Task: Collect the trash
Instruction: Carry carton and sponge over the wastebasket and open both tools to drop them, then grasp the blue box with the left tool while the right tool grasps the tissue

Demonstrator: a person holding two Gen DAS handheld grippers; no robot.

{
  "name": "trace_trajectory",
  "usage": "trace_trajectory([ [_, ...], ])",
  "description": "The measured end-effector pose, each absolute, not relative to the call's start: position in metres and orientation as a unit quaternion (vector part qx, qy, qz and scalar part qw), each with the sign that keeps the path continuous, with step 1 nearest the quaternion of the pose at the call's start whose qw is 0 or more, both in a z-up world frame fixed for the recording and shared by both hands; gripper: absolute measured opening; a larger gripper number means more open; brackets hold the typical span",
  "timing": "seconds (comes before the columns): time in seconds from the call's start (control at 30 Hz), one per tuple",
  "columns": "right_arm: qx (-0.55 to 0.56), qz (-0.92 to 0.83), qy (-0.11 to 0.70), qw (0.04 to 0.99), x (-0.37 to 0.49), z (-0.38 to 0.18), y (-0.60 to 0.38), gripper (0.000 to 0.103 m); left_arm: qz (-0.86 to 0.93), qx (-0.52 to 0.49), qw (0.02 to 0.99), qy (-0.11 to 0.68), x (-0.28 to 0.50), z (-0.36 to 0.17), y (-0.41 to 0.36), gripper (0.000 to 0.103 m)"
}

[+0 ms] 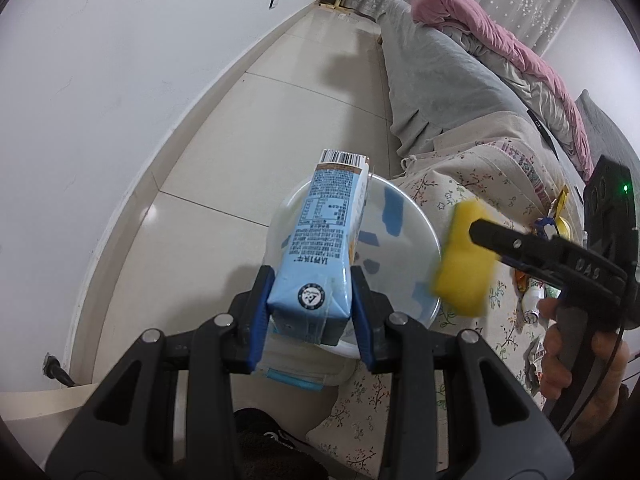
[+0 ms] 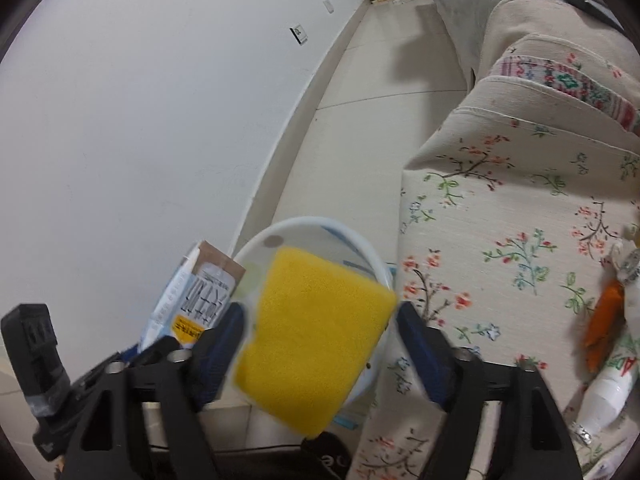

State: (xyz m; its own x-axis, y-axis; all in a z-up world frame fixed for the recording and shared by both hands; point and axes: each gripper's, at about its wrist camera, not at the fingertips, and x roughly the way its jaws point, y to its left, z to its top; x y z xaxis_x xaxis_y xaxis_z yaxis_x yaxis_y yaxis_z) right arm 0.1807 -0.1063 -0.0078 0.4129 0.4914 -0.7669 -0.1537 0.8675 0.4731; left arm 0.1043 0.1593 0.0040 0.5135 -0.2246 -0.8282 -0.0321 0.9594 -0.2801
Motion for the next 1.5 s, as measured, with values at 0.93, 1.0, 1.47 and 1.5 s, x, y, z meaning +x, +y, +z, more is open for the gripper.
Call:
trace_trajectory([
  [0.93,0.129,0.103,0.491,0.855,0.112,0.033,-0.191,0.087,-0.082,-0.107,0.836,0.532,0.138,-0.02,0.129,0.056],
  [1.0,0.132,0.103,0.491,0.855,0.108,0.033,-0.199,0.087,-0.077,-0.097,0.843,0.524,0.138,-0.018,0.125,0.071],
  [1.47,0.151,0.063,0.479,0.863,0.084,0.045,-0.26,0.087,-0.057,-0.1,0.844,0.524,0.141,-0.011,0.115,0.085],
  [1.5,0.153,0.059,0.479,0.862,0.08,0.045,-0.268,0.087,-0.057,-0.099,0.844,0.525,0.14,-0.01,0.112,0.085],
])
